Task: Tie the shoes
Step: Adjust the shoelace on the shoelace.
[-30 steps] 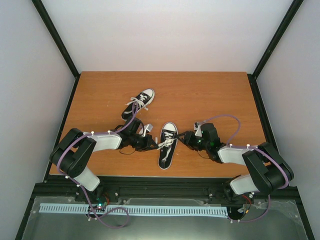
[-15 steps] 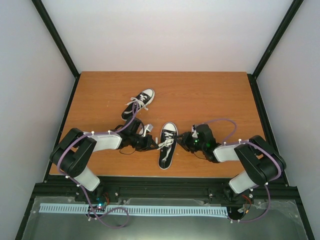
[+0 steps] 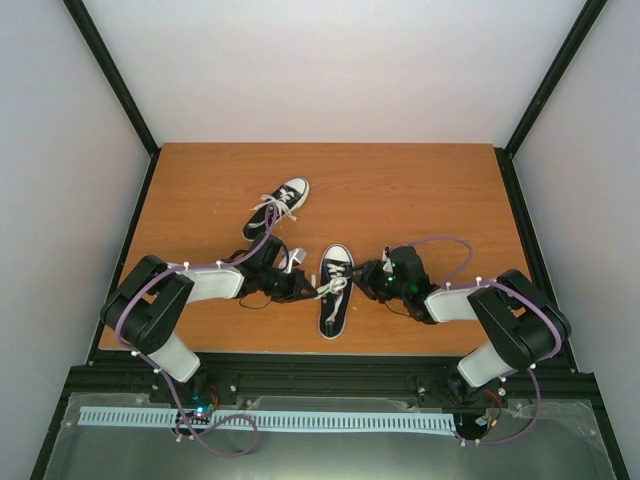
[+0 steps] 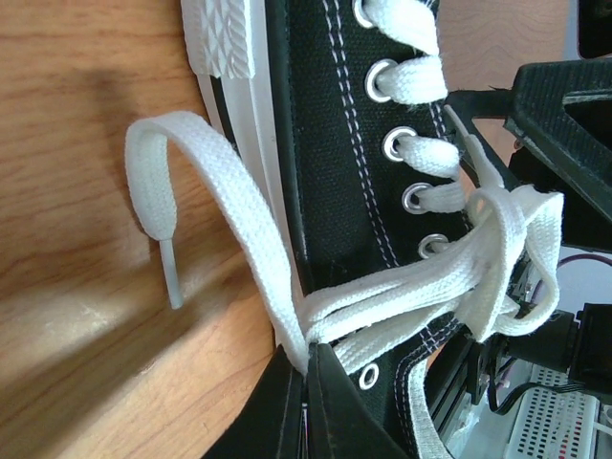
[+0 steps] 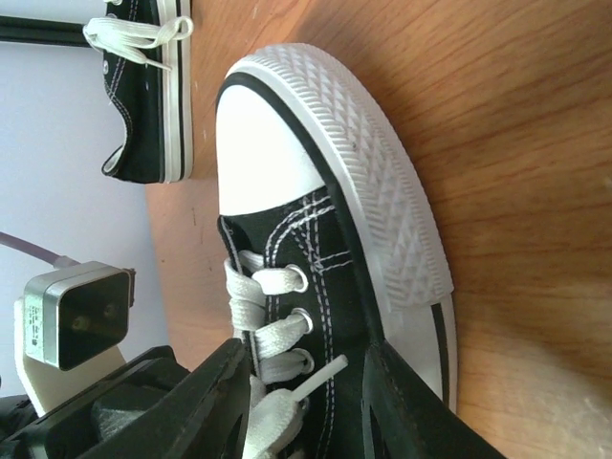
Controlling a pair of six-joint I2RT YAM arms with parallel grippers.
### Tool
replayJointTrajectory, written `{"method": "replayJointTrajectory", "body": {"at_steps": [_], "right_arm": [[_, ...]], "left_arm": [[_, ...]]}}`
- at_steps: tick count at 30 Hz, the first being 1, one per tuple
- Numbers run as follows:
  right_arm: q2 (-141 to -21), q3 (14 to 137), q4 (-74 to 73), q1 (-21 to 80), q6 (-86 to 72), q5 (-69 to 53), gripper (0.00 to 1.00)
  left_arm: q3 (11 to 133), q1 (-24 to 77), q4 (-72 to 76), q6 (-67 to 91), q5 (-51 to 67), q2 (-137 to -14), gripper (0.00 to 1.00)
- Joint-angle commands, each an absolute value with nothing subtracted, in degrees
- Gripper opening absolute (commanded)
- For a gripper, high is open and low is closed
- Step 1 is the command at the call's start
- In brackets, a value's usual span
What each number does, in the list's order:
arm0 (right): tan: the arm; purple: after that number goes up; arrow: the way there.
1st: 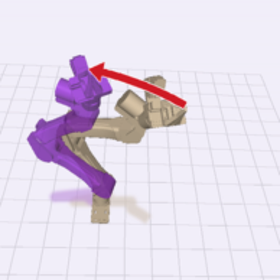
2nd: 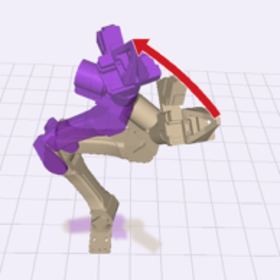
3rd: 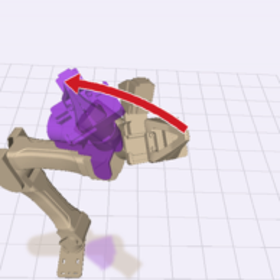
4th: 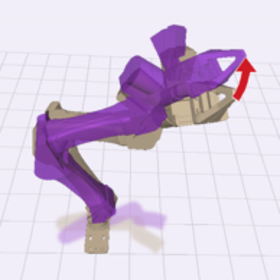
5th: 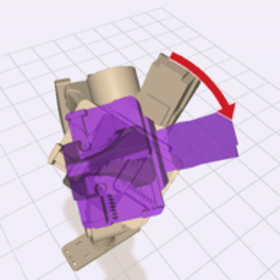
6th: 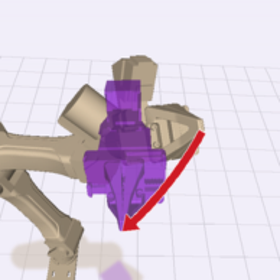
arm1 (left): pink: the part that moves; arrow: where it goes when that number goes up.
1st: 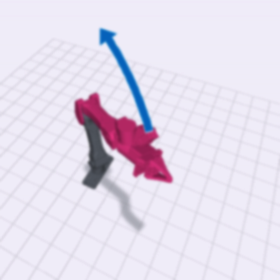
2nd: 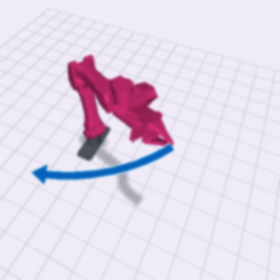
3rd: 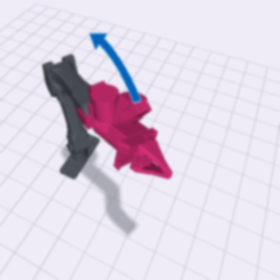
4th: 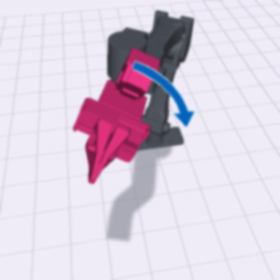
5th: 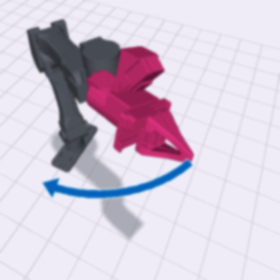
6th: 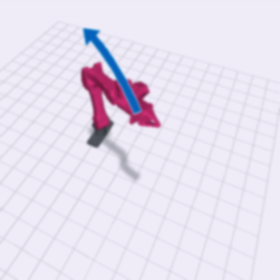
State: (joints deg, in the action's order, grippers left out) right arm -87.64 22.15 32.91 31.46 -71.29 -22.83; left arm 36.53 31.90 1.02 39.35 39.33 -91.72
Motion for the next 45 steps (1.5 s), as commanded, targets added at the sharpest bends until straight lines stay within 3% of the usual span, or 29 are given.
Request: {"method": "replayJointTrajectory", "body": {"at_steps": [1,29,35,38,45], "right_arm": [[-85.06,22.83,32.98,32.14,-73.04,-20.90,0.34],[-86.31,22.24,30.08,37.39,-89.45,-13.65,0.34],[-88.15,22.81,31.42,37.79,-90.37,-13.36,0.20],[-88.46,23.24,31.72,37.79,-90.44,-13.00,0.05],[-81.51,22.48,23.57,37.66,-88.49,-5.70,0.03]], "left_arm": [[37.92,31.46,2.64,38.75,40.43,-92.02,0.01],[38.08,31.44,3.06,38.85,40.95,-91.90,0.01],[37.97,31.46,3.07,38.84,41.20,-91.63,0.01],[37.96,31.46,3.46,38.85,41.47,-91.59,0.01],[38.34,31.46,4.90,39.49,40.86,-90.37,0.01]]}}
